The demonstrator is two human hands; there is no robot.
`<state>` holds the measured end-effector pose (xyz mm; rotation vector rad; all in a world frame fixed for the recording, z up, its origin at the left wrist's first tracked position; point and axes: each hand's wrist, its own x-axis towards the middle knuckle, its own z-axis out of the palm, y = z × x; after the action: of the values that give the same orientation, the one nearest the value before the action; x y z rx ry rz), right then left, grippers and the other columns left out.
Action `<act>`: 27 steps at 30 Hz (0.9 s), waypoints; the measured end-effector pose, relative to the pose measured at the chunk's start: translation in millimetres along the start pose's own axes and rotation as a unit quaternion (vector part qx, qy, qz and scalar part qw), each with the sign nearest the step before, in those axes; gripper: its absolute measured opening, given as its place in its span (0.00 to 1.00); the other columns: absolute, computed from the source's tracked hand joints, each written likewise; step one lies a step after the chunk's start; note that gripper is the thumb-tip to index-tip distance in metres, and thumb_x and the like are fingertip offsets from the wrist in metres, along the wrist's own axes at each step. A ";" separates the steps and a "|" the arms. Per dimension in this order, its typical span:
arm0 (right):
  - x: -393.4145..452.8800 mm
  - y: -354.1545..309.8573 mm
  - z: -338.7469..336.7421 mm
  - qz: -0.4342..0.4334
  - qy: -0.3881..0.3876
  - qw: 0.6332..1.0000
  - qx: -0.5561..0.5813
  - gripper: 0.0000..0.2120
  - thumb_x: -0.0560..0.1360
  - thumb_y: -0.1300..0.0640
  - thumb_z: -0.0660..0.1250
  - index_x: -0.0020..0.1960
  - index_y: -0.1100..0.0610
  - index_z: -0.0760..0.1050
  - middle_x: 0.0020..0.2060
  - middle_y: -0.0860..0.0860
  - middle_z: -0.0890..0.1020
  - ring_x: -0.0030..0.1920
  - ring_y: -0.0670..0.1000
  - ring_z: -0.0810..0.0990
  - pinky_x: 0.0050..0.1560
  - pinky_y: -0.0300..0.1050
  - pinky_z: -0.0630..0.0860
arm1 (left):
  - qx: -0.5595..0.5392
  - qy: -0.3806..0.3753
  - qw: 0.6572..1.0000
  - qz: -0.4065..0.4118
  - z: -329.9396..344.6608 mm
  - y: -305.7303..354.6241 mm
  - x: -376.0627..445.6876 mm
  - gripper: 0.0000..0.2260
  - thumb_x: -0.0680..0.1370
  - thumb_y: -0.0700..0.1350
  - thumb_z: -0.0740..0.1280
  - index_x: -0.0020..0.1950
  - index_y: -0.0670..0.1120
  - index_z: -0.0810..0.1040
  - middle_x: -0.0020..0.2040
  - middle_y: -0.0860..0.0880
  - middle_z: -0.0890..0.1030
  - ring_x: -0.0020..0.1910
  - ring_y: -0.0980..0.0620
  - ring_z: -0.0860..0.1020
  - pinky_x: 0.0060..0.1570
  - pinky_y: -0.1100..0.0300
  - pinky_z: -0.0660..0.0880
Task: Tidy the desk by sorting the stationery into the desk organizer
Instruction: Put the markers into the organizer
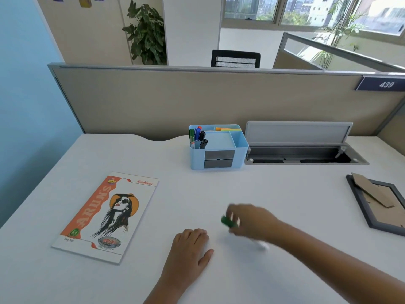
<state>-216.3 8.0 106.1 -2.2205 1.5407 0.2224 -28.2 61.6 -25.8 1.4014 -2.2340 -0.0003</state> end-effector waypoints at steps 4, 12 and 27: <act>21.8 -16.8 -56.3 -0.037 0.164 0.975 0.143 0.09 0.73 0.54 0.68 0.53 0.52 0.75 0.46 0.44 0.80 0.44 0.46 0.79 0.50 0.43 0.77 | -0.004 0.006 1.000 -0.001 1.3 0.4 1.0 0.10 0.71 0.55 0.62 0.49 0.53 0.71 0.49 0.57 0.77 0.45 0.56 0.71 0.44 0.62 0.64; 76.3 -40.1 -117.5 -0.076 0.407 0.872 0.260 0.04 0.74 0.62 0.66 0.47 0.59 0.78 0.46 0.52 0.82 0.46 0.52 0.80 0.50 0.43 0.77 | -0.003 0.006 1.000 -0.001 1.1 0.1 -0.9 0.09 0.71 0.55 0.62 0.49 0.53 0.72 0.49 0.58 0.76 0.45 0.56 0.72 0.45 0.61 0.64; 127.5 -36.1 -112.5 -0.025 0.331 0.927 0.176 0.23 0.74 0.58 0.66 0.66 0.54 0.64 0.59 0.56 0.76 0.52 0.54 0.78 0.51 0.47 0.72 | 0.001 0.006 1.000 -0.001 -0.2 0.4 -1.3 0.10 0.72 0.55 0.62 0.49 0.52 0.73 0.50 0.58 0.77 0.45 0.56 0.72 0.45 0.62 0.63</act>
<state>-148.0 -138.7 169.5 -2.1299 1.6568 -0.8398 -28.0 63.0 -26.1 1.3998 -2.2234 0.0098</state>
